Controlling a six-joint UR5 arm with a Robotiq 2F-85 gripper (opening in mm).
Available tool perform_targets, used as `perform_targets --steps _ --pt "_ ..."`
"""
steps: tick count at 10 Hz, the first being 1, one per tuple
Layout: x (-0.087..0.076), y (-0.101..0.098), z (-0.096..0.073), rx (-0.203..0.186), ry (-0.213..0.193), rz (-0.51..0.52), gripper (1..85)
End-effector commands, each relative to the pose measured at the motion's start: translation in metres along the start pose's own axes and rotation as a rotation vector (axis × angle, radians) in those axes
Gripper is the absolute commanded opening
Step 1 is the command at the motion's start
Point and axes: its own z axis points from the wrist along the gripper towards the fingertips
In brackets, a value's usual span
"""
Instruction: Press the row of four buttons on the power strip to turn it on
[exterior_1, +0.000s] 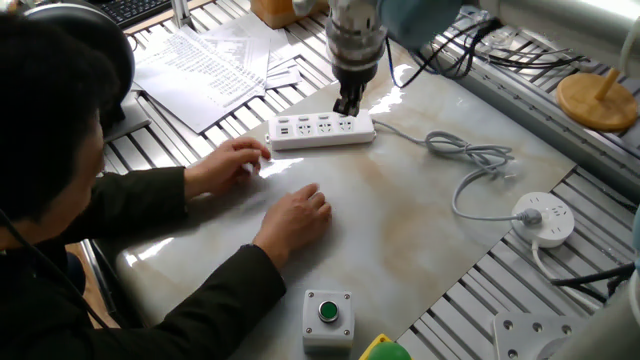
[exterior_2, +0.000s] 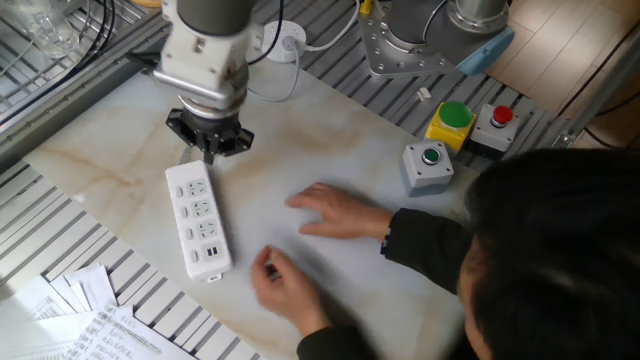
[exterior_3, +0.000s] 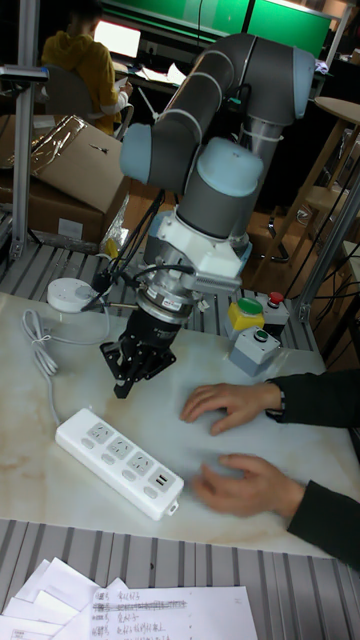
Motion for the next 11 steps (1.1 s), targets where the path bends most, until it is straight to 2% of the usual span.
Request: perform_targets --steps 1,4,5,6,8,11 --pt "-0.012 -0.006 0.016 0.048 -0.027 -0.037 1.0" --pt "-0.025 -0.017 0.032 0.072 -0.063 -0.1 1.0" --pt "-0.026 -0.02 0.035 0.066 -0.067 -0.132 1.0" --pt "-0.023 -0.017 0.033 0.045 -0.06 -0.136 1.0" --pt "-0.018 -0.013 0.032 0.031 -0.048 -0.134 1.0" --pt "-0.013 -0.004 0.044 0.006 -0.074 -0.123 1.0"
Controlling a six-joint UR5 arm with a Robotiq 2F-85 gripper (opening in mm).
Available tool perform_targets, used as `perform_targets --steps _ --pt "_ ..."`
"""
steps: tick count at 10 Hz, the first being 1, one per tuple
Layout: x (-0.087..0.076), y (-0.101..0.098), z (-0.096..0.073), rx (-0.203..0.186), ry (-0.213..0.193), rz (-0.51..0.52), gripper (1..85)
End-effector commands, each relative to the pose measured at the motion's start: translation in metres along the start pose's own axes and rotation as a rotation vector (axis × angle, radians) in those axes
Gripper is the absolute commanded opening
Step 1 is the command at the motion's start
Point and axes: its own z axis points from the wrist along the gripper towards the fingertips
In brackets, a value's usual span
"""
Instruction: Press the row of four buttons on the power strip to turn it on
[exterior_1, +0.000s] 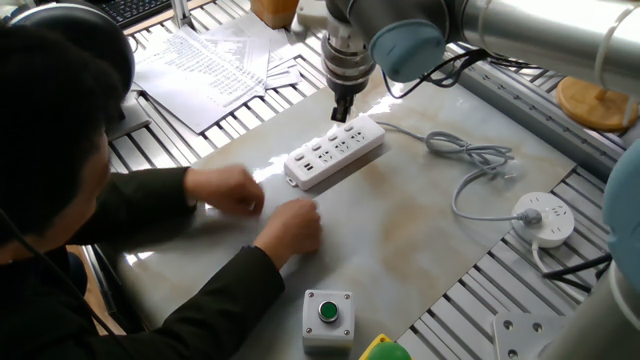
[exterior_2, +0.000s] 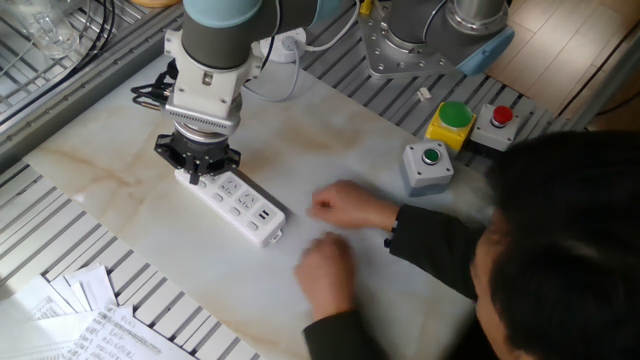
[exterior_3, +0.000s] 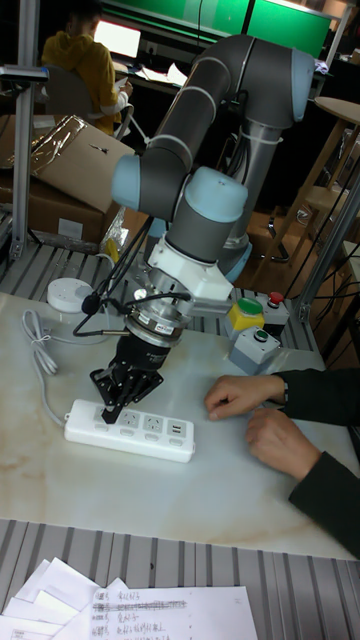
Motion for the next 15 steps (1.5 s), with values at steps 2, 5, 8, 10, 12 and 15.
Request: perform_targets --steps 2,5,8,10,12,15 --pt "0.006 0.008 0.014 -0.023 -0.03 0.001 1.0" --pt "0.002 0.009 0.018 -0.029 -0.055 -0.016 1.0" --pt "-0.001 0.003 0.025 -0.032 -0.079 -0.048 1.0" --pt "-0.002 0.004 0.03 -0.039 -0.097 -0.05 1.0" --pt "-0.002 0.006 0.033 -0.042 -0.106 -0.048 1.0" --pt "0.007 0.013 0.034 -0.051 -0.092 -0.053 1.0"
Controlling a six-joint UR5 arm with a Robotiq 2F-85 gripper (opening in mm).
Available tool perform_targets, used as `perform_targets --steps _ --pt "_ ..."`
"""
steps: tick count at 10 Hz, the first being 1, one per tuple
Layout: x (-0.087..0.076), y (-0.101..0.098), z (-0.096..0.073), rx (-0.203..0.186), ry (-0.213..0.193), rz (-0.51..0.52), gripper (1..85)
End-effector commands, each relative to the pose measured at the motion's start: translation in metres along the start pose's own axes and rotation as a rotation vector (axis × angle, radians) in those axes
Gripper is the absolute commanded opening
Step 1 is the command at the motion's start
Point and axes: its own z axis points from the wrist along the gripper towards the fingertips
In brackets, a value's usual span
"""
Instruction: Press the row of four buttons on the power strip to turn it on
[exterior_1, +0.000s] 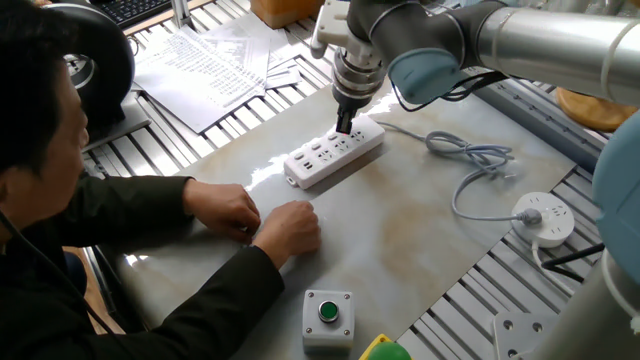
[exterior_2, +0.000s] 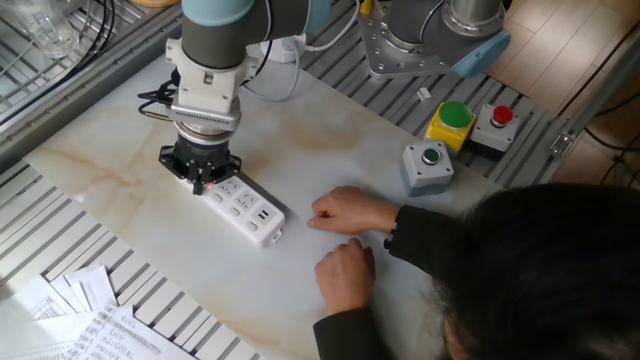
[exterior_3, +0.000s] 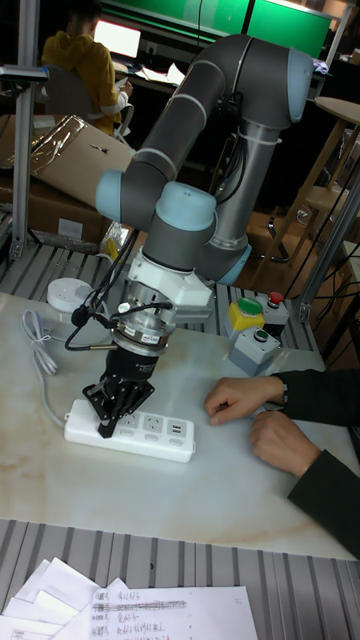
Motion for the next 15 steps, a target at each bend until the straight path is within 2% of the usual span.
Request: perform_targets --steps 1,2,3,4,5,10,12,15 --pt "0.008 0.004 -0.002 -0.005 0.018 0.007 1.0" --pt "0.014 0.004 -0.011 -0.013 0.052 0.006 1.0" --pt "0.018 0.0 -0.028 -0.014 0.088 -0.005 1.0" --pt "0.012 0.006 -0.039 -0.049 0.094 0.0 1.0" --pt "0.005 0.016 -0.041 -0.078 0.086 0.02 1.0" --pt "-0.016 0.033 -0.029 -0.101 0.069 0.061 1.0" --pt "-0.023 0.01 -0.026 -0.052 0.08 -0.006 1.0" --pt "-0.017 -0.007 -0.024 -0.053 0.083 -0.058 1.0"
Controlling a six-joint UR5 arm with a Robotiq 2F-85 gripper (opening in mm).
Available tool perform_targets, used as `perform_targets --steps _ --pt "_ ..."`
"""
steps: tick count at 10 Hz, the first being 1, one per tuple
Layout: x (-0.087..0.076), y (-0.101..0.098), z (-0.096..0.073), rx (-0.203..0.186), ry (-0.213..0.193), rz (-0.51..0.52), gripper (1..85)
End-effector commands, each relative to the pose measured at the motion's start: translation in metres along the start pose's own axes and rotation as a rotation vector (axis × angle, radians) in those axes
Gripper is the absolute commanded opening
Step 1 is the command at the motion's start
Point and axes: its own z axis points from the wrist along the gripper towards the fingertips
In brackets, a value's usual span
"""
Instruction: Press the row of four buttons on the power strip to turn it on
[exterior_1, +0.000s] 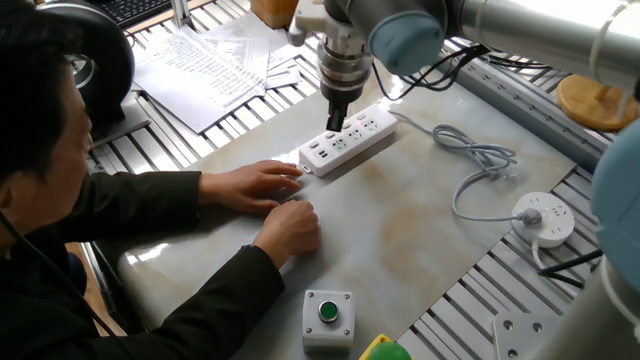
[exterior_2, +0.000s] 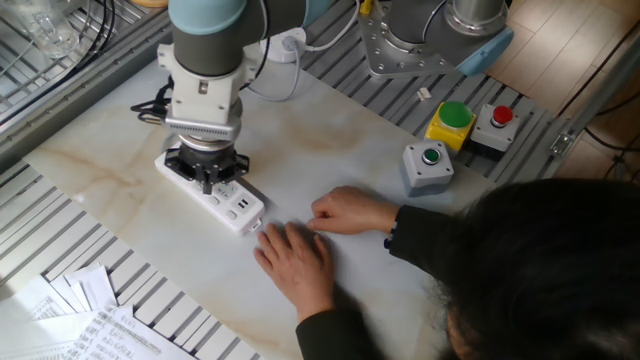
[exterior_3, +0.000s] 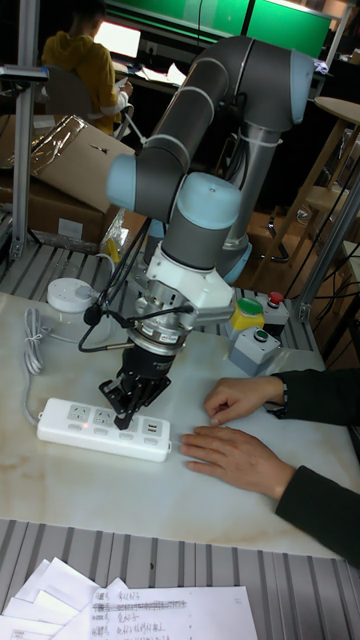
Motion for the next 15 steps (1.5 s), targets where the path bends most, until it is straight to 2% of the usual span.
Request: perform_targets --steps 1,5,7,10,11,12,13,14,15 --pt "0.002 -0.015 0.005 0.009 -0.007 -0.038 1.0" --pt "0.008 -0.021 0.019 0.037 -0.025 -0.062 1.0" --pt "0.005 -0.019 0.025 0.036 -0.038 -0.062 1.0" --pt "0.005 -0.009 0.036 0.013 -0.064 -0.046 1.0" --pt "0.009 -0.005 0.036 0.005 -0.06 -0.043 1.0" --pt "0.015 -0.001 0.031 0.015 -0.042 -0.037 1.0" --pt "0.015 -0.004 0.027 0.026 -0.036 -0.042 1.0" --pt "0.017 -0.008 0.022 0.014 -0.021 -0.053 1.0" --pt "0.018 -0.011 0.008 0.006 0.005 -0.059 1.0"
